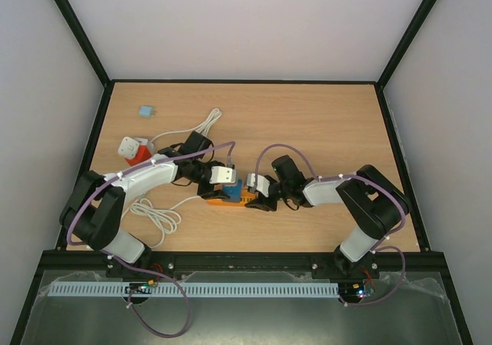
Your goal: Pull the plug off the socket
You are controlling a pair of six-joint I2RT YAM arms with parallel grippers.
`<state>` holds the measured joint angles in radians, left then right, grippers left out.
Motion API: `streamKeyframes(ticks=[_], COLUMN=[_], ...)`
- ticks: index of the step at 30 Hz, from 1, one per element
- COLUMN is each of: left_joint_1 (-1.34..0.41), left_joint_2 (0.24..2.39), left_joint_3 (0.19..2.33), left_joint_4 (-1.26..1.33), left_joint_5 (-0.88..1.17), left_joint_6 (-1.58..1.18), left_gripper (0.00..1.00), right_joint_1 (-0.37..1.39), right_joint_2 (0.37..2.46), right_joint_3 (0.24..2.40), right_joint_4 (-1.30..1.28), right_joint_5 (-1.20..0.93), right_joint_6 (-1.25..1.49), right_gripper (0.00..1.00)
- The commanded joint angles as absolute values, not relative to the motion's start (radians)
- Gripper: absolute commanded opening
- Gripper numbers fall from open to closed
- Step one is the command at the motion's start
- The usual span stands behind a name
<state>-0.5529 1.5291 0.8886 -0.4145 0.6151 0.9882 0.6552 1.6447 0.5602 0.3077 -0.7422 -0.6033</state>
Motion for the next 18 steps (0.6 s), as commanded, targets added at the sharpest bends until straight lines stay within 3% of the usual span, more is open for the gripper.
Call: streamKeyframes(ticks=[1, 18], left_joint_1=[-0.552, -0.523], left_joint_2=[1.517, 1.448], left_joint_3=[0.894, 0.903], left_joint_4=[-0.434, -0.448], left_joint_5=[0.691, 0.759], left_joint_6=[0.989, 0.969], left_gripper=[0.38, 0.36], right_joint_1=[0.66, 0.66], right_joint_2=[1.657, 1.674], right_joint_3=[0.571, 0.574], right_joint_4=[0.333, 0.29], right_joint_5=[-0.737, -0.715], right_joint_6=[-0.62, -0.627], right_gripper=[0.45, 0.22])
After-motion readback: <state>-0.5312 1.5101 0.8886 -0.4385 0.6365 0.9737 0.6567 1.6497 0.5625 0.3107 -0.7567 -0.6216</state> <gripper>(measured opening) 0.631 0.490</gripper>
